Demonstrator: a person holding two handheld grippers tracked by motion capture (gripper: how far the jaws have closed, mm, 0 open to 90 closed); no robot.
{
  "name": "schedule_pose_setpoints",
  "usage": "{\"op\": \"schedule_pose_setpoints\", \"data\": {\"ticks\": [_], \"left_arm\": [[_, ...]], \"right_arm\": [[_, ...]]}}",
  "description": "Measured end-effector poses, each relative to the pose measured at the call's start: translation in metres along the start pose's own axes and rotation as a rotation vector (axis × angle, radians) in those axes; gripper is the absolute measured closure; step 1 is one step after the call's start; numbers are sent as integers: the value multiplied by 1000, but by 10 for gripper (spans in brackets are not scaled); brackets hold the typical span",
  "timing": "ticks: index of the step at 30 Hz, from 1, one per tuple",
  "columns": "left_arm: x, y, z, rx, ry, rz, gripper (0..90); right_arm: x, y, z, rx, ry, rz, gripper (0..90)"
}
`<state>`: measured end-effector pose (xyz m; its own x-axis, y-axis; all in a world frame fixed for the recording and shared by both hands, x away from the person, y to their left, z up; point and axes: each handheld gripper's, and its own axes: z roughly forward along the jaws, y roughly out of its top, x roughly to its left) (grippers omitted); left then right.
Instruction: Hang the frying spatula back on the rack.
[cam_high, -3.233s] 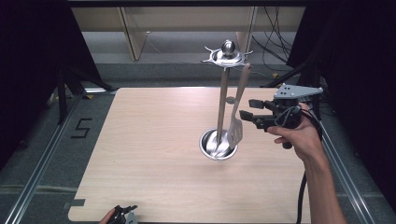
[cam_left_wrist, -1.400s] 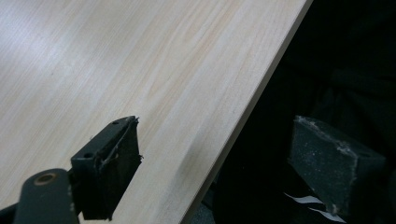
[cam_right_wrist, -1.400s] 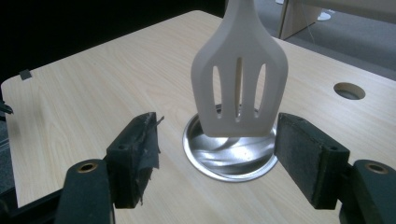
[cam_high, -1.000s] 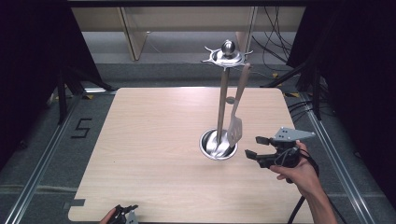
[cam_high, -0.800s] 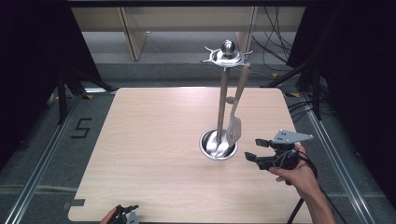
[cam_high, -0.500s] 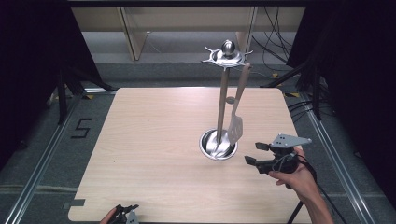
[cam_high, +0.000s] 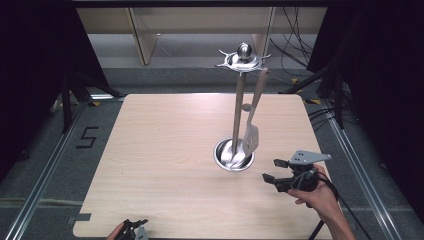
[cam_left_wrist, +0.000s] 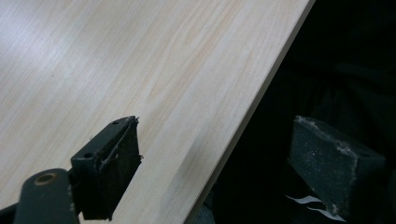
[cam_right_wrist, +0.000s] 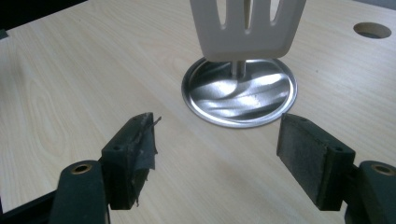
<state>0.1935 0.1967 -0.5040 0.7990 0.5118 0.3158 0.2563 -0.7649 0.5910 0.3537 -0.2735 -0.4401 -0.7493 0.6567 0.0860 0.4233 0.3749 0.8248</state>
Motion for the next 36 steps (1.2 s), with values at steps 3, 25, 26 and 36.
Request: {"op": "schedule_pose_setpoints", "data": {"ticks": [3,25,26,36], "left_arm": [[0,2,-1,-5,1,8,156],[-1,-1,-5,-17,-12,8,156],[-1,-1,-6,-14,-12,9,156],[-2,-1,-5,-12,-4,14,156]], "right_arm": [[2,-2,-1,16,-6,26,291],[15,-19,4,26,-11,29,285],[17,-20,5,36,-1,33,284],[28,-32,4,36,-6,-5,268]]}}
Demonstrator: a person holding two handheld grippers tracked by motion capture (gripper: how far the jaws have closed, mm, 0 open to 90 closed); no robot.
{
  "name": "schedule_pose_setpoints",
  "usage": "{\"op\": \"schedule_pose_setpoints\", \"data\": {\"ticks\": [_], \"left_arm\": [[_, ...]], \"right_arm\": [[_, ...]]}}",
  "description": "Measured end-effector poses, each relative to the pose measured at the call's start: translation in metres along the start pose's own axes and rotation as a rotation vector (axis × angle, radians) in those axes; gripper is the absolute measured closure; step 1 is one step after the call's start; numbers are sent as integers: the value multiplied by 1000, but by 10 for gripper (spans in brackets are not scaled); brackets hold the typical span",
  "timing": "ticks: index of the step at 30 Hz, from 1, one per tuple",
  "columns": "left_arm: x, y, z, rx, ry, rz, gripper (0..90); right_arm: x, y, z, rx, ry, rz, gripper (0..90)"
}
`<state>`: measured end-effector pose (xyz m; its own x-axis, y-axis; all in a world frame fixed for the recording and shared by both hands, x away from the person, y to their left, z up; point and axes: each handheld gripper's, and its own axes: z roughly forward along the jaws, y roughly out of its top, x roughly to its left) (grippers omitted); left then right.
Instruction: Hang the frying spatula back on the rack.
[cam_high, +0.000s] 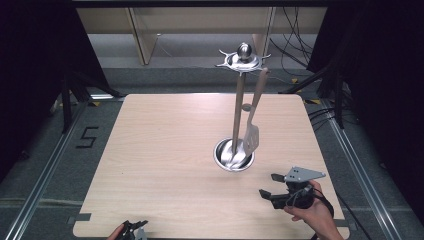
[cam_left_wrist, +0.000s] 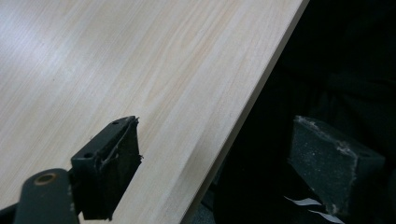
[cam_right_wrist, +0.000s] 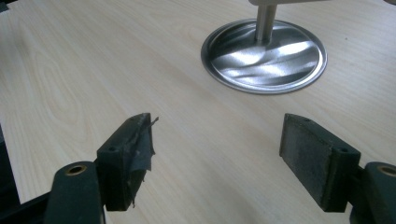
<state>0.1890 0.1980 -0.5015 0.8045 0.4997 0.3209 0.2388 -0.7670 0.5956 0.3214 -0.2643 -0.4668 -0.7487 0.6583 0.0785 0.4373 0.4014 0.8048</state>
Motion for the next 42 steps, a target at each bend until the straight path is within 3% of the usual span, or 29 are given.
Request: {"op": "schedule_pose_setpoints", "data": {"ticks": [3,4,5,6,8,9,19,21,34,35,40,42], "left_arm": [[0,0,1,5,-3,4,156],[-1,0,1,2,19,5,156],[-1,0,2,2,13,3,156],[-1,0,2,2,13,3,156],[0,0,2,2,0,2,156],[0,0,2,2,0,2,156],[0,0,1,4,-4,1,156],[0,0,1,2,-8,0,156],[0,0,0,-1,-2,0,156],[0,0,0,2,-2,0,156],[0,0,2,1,-15,-6,156],[0,0,2,5,-10,0,156]], "right_arm": [[4,-2,-1,8,-4,23,268],[4,-4,-1,16,0,15,267],[4,-6,0,0,-9,-4,267],[7,-7,-1,21,5,38,267],[5,-8,0,19,12,-16,267],[7,-10,0,19,-2,3,267],[10,-15,3,33,-3,-32,265],[12,-16,2,36,-9,-8,265],[19,-23,-4,33,-12,-12,247],[19,-24,-4,36,-7,-33,240],[23,-29,-6,38,-18,-7,233],[22,-30,-6,36,-13,-29,229]]}}
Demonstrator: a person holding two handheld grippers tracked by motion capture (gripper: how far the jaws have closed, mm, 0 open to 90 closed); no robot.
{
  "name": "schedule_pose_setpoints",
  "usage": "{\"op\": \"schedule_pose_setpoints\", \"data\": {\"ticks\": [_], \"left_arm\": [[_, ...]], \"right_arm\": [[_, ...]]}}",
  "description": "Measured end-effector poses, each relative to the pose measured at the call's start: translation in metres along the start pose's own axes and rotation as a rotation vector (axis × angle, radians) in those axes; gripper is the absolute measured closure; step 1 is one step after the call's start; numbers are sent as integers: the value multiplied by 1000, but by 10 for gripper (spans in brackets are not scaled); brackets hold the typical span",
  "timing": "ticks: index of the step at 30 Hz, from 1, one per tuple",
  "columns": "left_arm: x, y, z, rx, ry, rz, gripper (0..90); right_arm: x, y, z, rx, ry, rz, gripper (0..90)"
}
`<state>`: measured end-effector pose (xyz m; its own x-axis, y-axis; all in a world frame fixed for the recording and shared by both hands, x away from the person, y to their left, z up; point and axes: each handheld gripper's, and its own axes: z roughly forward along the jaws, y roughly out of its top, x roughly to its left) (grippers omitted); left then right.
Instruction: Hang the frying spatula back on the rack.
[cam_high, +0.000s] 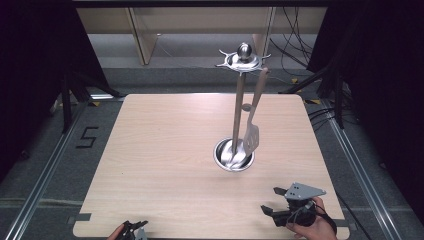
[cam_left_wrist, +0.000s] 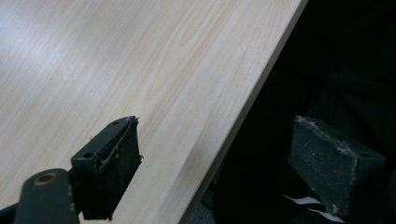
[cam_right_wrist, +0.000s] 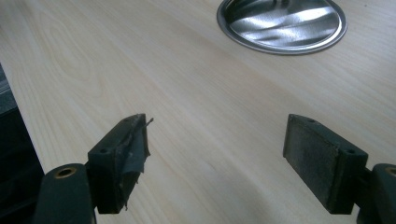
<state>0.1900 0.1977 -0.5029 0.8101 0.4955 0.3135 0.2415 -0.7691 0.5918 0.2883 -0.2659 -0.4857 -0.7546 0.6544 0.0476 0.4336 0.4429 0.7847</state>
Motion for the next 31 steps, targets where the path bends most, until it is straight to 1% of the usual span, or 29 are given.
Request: {"op": "schedule_pose_setpoints", "data": {"ticks": [1,2,3,4,5,6,9,10,11,12,13,14,15,16,17,18,19,20,21,22,24,27,28,29,30,31], "left_arm": [[0,0,0,-1,-1,-1,156],[0,0,0,-1,4,-1,156],[0,0,-1,-4,8,-2,156],[0,0,-1,-4,7,-4,156],[0,0,-1,-3,9,-3,156],[0,0,-2,-3,8,-2,156],[0,0,-1,-4,5,-4,156],[0,0,-1,1,9,-1,156],[0,0,-1,0,9,-2,156],[0,0,-1,0,9,-1,156],[0,0,0,0,-10,-2,156],[0,0,0,0,-10,-2,156],[0,0,0,-3,-11,-5,156],[0,0,0,0,-7,-1,156],[0,0,0,-1,-1,-3,156],[0,0,0,0,0,-2,156],[0,0,0,0,-10,-2,155],[0,0,0,2,3,-3,156],[0,0,-1,2,11,0,156],[0,0,-1,2,11,0,156],[0,0,0,1,3,-4,156],[0,0,0,1,4,-2,156],[0,0,-1,1,5,-2,156],[0,0,-1,0,5,-1,156],[0,0,0,2,5,-1,156],[0,0,0,2,5,-1,156]], "right_arm": [[3,-1,-1,7,-6,34,229],[2,-3,-1,5,-10,2,230],[2,-3,-1,5,-10,2,230],[6,-4,-1,21,-16,25,230],[6,-4,-1,21,-16,25,230],[7,-5,-1,24,-22,6,228],[7,-6,-2,14,-26,-5,227],[7,-7,-3,15,-22,0,226],[7,-7,-4,17,-29,-12,225],[8,-8,-4,18,-24,-7,225],[9,-9,-5,9,-32,-5,224],[9,-9,-5,9,-32,-5,224],[9,-10,-5,10,-17,-11,224],[9,-10,-5,10,-17,-11,224],[10,-10,-7,12,-29,-7,223],[12,-11,-8,3,-32,-6,223],[12,-11,-9,5,-33,-8,223],[13,-12,-9,8,-19,5,222],[13,-12,-10,-2,-30,-6,222],[13,-12,-10,2,-24,-4,222],[14,-13,-11,-2,-27,0,222],[14,-14,-11,-1,-28,-1,222],[14,-15,-12,6,-24,13,222],[13,-15,-12,9,-21,14,222],[12,-15,-12,-4,-36,2,223],[12,-15,-12,-4,-36,2,223]]}}
